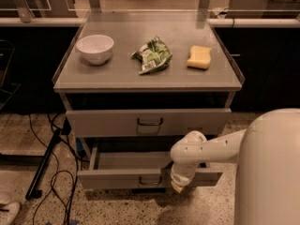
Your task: Close middle drawer
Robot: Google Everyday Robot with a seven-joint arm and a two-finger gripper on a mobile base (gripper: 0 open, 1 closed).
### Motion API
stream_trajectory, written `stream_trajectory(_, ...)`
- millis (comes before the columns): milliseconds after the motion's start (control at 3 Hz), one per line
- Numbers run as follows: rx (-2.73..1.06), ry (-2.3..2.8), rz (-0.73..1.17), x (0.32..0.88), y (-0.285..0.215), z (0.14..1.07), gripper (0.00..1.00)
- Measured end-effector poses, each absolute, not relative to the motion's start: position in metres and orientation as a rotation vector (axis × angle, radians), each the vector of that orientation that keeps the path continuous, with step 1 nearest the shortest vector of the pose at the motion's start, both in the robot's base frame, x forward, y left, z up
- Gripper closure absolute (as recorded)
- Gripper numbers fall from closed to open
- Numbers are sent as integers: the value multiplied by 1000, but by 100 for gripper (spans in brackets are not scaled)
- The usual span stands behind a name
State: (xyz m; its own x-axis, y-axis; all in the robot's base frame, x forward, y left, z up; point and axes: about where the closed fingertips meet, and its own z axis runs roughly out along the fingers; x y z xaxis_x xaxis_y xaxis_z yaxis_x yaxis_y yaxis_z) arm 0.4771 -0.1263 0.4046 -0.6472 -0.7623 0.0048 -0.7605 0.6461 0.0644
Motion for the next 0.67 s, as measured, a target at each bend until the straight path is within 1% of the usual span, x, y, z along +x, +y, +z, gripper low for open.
stream_trajectory(333, 1240, -2959, -95, 549, -114, 421, 100)
stream_trajectory(667, 1240, -2959, -95, 549, -114, 421, 100)
